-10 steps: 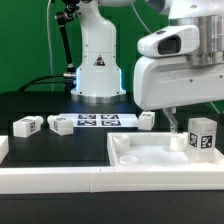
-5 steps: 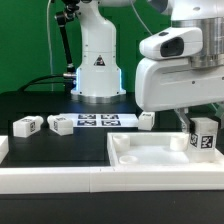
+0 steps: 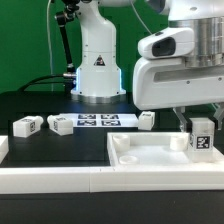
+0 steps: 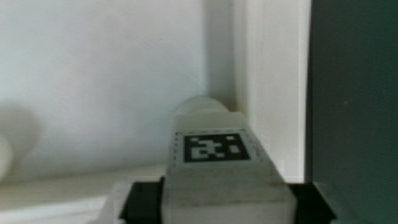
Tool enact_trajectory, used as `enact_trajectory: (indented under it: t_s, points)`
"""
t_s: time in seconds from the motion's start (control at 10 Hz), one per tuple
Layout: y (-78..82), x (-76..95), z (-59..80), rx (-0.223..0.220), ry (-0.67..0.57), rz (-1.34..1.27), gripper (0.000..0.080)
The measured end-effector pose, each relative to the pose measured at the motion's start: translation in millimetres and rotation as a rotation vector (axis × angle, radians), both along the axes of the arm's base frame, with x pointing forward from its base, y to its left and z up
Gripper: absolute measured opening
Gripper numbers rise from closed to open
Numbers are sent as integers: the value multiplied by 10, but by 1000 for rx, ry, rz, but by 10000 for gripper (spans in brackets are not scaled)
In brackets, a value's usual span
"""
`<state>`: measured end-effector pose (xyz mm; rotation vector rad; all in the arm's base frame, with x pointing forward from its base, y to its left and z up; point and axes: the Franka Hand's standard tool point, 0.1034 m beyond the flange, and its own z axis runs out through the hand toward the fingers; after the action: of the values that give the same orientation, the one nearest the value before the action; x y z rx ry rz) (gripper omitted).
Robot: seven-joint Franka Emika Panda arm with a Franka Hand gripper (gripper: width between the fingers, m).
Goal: Assemble square table
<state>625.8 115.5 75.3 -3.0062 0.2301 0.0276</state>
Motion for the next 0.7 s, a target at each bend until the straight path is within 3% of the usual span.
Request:
enact_trajectory:
  t_s: [0.2, 0.7]
  points:
    - [18, -23, -2, 1, 4, -197, 295]
    - [34, -42, 0, 65, 62, -701, 295]
